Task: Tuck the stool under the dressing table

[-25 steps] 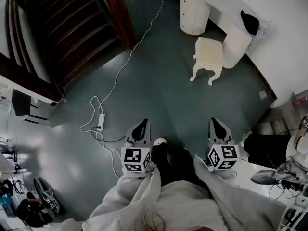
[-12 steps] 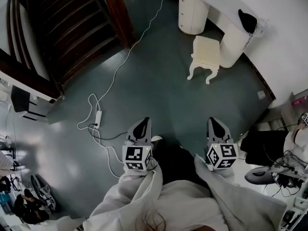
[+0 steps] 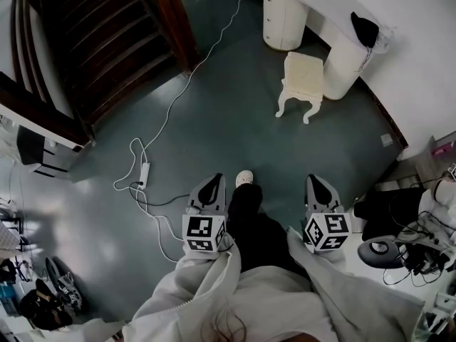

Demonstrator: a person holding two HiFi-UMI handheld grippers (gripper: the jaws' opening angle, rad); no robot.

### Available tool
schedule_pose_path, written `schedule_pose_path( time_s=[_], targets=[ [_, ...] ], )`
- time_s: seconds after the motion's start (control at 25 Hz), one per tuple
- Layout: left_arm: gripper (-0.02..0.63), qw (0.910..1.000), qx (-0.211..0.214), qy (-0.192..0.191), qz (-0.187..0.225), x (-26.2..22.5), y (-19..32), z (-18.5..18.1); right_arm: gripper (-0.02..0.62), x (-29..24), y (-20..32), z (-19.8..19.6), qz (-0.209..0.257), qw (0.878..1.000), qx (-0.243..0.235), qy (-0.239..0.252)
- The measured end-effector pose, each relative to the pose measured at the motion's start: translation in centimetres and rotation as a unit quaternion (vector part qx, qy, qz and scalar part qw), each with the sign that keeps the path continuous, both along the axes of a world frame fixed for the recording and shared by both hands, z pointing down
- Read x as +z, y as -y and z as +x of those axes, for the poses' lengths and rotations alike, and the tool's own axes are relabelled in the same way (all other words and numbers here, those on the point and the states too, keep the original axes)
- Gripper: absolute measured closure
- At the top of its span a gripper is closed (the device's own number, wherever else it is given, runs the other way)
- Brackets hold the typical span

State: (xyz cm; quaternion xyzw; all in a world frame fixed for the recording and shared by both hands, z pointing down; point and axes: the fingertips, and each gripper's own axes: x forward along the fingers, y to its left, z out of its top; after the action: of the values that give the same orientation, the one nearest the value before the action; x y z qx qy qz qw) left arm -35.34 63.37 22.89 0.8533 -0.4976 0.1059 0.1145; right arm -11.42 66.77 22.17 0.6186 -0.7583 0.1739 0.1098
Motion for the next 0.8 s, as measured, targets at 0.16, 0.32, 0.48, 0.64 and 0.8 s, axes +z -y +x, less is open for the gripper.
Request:
schedule_pose_path(
  time_s=[0.16,0.32,0.48,0.64,0.8],
  targets=[
    [0.591,1.0000,-0.004,-0.002,-0.005,0.6,1.3,0.4,0.544,0.3,1.4,0.6,-0.004,1.000,-0.001,0.003],
    [0.591,1.0000,-0.004,0.000,-0.001,0.2,3.2,0.8,0.544,0.0,3.3,1.0,-0.002,1.000,-0.002,0.000],
    [0.591,1.0000,-0.004,0.000,-0.001,-0.2,5.8,0.8,0.544,-0.2,6.0,0.8,-0.005,1.000,-0.006,0.000],
    [0.591,1.0000,-0.005,-0.001,-0.006,-0.5,9.3,0.6,0.544,-0.4,9.2,0.4,-0.010,1.000,-0.009,0.002],
    [0.591,1.0000,0.005,0.001,-0.003,-1.0,13.0,0.7,0.543,-0.9,12.8,0.2,-0.014,1.000,-0.008,0.000]
  ],
)
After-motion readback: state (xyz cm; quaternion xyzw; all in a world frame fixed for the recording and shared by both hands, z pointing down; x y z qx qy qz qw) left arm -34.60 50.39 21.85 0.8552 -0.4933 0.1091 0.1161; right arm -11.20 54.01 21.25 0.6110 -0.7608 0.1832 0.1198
